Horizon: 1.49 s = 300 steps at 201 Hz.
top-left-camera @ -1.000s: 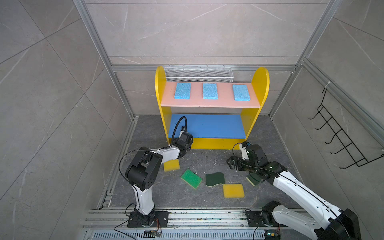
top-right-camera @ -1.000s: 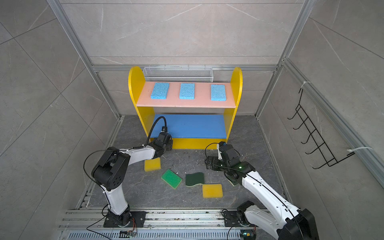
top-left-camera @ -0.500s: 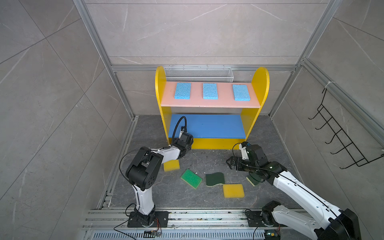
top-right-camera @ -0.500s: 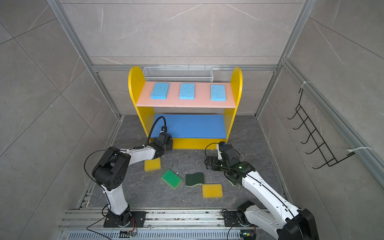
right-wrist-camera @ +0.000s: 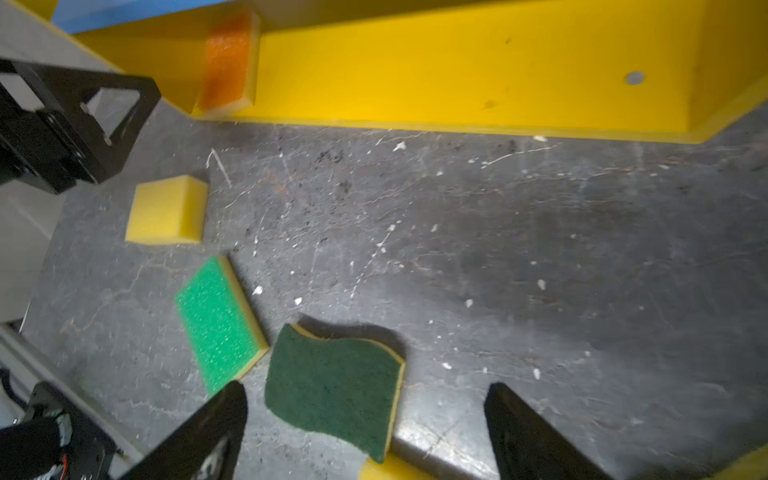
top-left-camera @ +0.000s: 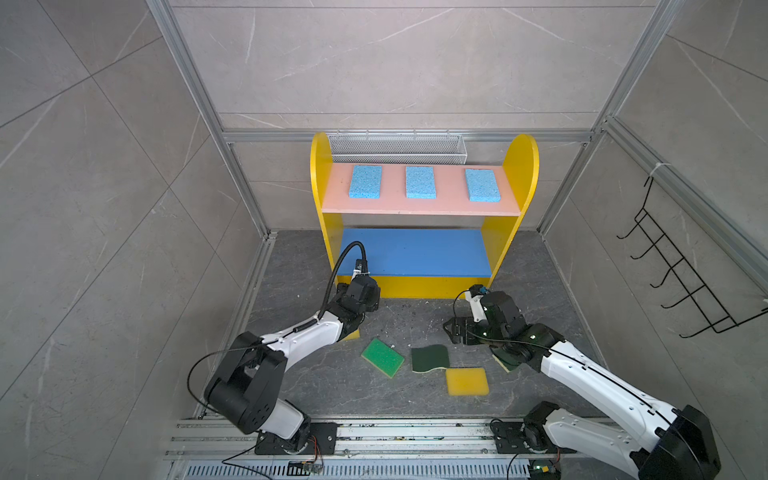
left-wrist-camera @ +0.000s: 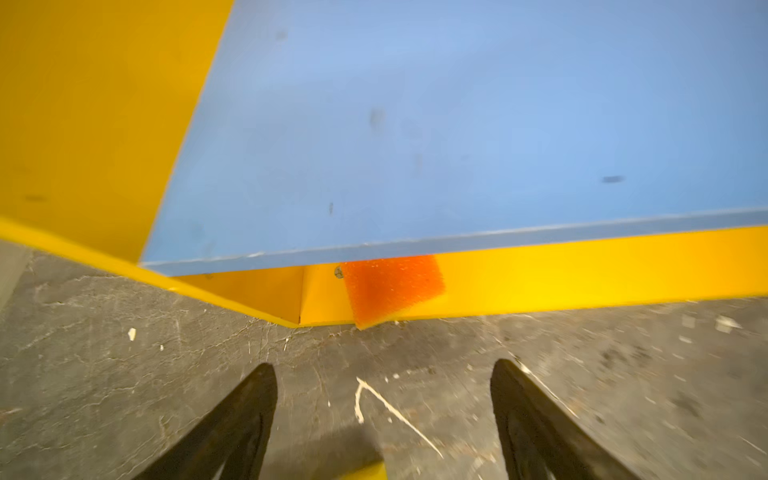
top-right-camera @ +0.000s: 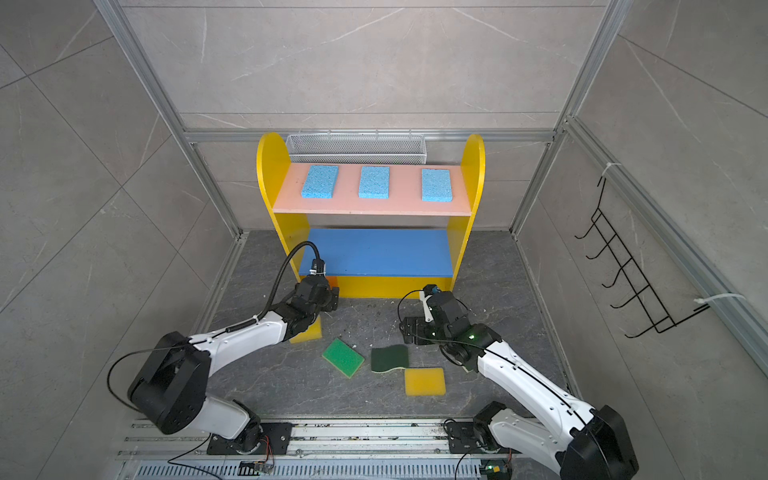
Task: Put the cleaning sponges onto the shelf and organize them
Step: 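Open the left gripper and draw it back from the shelf, then reach the right gripper toward the orange sponge while the left gripper retreats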
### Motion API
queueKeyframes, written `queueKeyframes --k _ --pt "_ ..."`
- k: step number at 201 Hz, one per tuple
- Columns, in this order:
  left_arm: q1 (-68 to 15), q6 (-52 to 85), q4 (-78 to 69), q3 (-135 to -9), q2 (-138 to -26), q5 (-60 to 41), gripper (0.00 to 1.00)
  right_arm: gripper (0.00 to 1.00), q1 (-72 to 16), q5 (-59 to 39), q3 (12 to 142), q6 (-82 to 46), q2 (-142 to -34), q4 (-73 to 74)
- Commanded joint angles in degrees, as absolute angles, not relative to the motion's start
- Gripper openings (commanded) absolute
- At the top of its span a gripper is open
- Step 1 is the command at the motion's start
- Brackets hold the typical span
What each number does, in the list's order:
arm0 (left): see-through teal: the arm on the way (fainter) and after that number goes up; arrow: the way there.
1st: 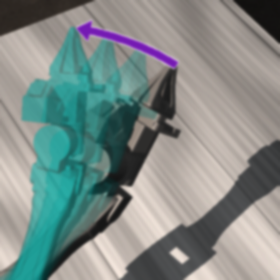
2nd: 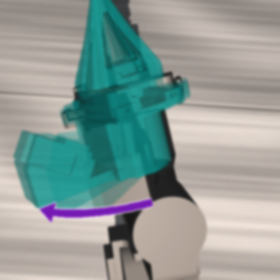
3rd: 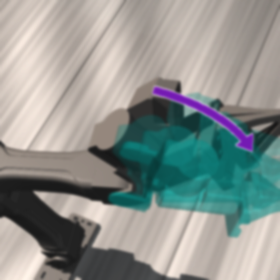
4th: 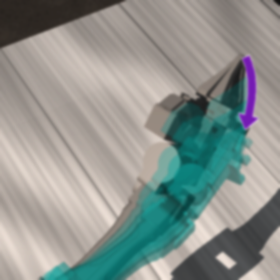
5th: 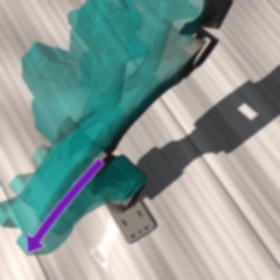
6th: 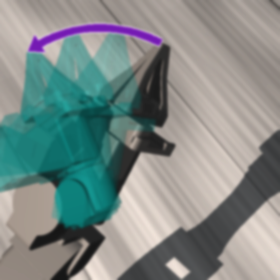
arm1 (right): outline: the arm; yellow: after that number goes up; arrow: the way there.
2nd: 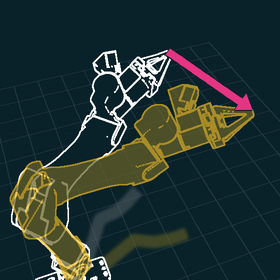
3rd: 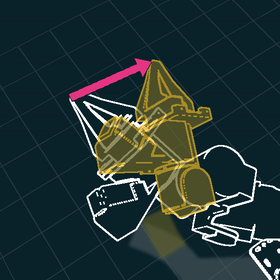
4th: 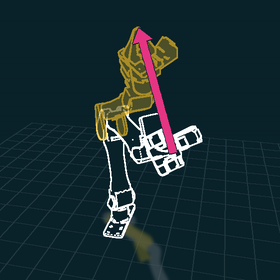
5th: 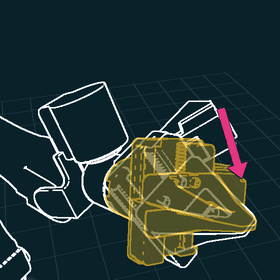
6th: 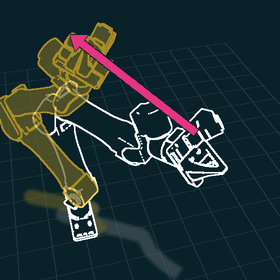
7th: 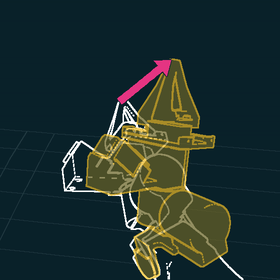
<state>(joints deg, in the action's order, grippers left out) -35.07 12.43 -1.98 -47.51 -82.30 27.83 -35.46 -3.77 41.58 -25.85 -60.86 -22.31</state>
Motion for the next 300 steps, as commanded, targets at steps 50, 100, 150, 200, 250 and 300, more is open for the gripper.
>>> queueKeyframes --k 50,100,150,200,250,300 --pt "-35.69 22.81 24.05 -44.25 -59.99 22.94 0.83 0.93 -51.27 6.17 45.18 -24.11 -74.9 -3.3" --pt "-35.52 24.54 34.62 -41.58 -46.14 22.24 0.81 0.85 -56.95 7.37 47.97 -27.04 -88.6 13.29" --pt "-34.77 29.29 33.73 -38.43 -41.54 20.58 0.8 0.51 -57.12 10.28 50.0 -38.19 -98.44 24.34" --pt "-33.82 32.46 28.99 -34.98 -41.32 20.16 0.79 0.37 -56.88 10.64 53.01 -46.17 -108.11 35.91" --pt "-32.31 33.08 27.76 -33.32 -39.53 19.6 0.79 0.34 -54.04 8.43 56.16 -51.32 -116.01 44.2" --pt "-31.11 33.85 25.46 -31.31 -39.45 18.29 0.79 0.34 -51.85 9.3 59.35 -51.19 -119.74 46.18"
